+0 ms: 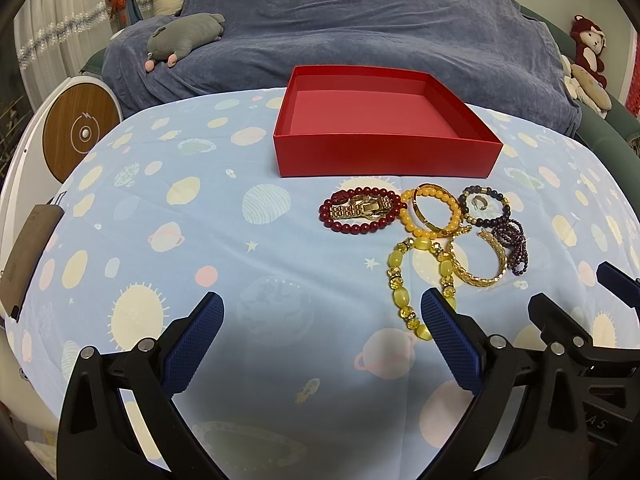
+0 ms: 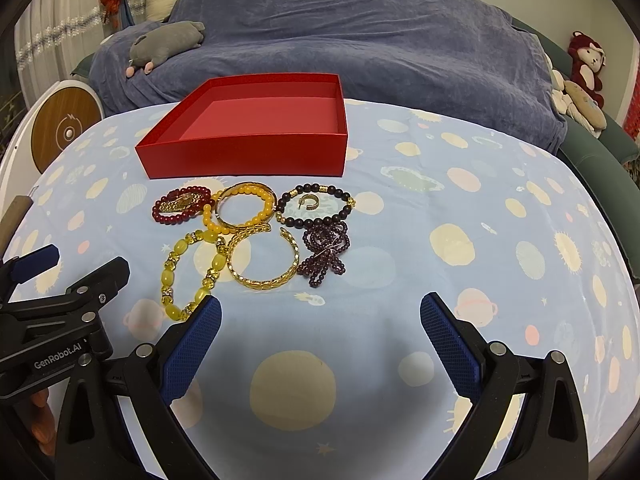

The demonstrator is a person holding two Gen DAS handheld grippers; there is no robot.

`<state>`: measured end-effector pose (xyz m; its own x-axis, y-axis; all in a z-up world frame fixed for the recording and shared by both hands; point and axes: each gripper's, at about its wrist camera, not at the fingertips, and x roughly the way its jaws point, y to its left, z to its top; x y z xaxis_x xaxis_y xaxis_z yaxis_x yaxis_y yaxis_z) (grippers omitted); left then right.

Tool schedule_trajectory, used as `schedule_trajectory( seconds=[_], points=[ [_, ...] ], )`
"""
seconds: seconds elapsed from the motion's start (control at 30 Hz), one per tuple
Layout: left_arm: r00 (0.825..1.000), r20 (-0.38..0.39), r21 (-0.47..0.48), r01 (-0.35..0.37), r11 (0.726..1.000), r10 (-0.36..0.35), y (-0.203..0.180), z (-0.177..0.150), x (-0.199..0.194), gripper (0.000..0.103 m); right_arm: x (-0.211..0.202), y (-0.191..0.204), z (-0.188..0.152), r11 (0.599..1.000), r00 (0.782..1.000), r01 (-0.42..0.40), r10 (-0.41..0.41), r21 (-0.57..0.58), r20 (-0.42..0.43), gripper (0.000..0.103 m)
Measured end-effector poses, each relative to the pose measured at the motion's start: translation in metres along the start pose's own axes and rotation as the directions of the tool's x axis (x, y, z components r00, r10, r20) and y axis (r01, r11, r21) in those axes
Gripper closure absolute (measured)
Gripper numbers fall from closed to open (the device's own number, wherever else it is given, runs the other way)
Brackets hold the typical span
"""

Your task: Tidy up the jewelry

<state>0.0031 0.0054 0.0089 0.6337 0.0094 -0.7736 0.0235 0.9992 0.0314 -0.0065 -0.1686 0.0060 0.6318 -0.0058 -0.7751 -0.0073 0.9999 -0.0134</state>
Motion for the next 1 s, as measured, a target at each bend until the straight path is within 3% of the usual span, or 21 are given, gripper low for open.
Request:
schedule_trajectory(
  seconds=[0.4,0.77,0.9,1.0],
  points=[
    [0.998,-0.047,-0.024,0.044,0.999,-0.045,-0.001,-0.002,0.014,0.009,-0.003,-0.010,0.000,1.000,1.000,0.005,-0.005,0.016,-0.003,0.007],
    [0.992,-0.107,-0.009,0.068,0.998,-0.069,-0.021,0.001,0.049,0.036,-0.001,-0.019,-0.001,0.999,1.000,-0.004,0.005,0.037,-0.019,0.007],
    [0.994,-0.092,0.007,0.056,0.998,-0.055,-0.025,0.003,0.051,0.040,0.001,-0.020,-0.002,0.999,1.000,-0.006,0.007,0.039,-0.024,0.007],
    [0.995,-0.081,0.024,0.053,0.998,-0.050,-0.027,0.003,0.052,0.051,0.002,-0.022,-0.002,0.999,1.000,-0.010,0.011,0.043,-0.029,0.007]
  ],
)
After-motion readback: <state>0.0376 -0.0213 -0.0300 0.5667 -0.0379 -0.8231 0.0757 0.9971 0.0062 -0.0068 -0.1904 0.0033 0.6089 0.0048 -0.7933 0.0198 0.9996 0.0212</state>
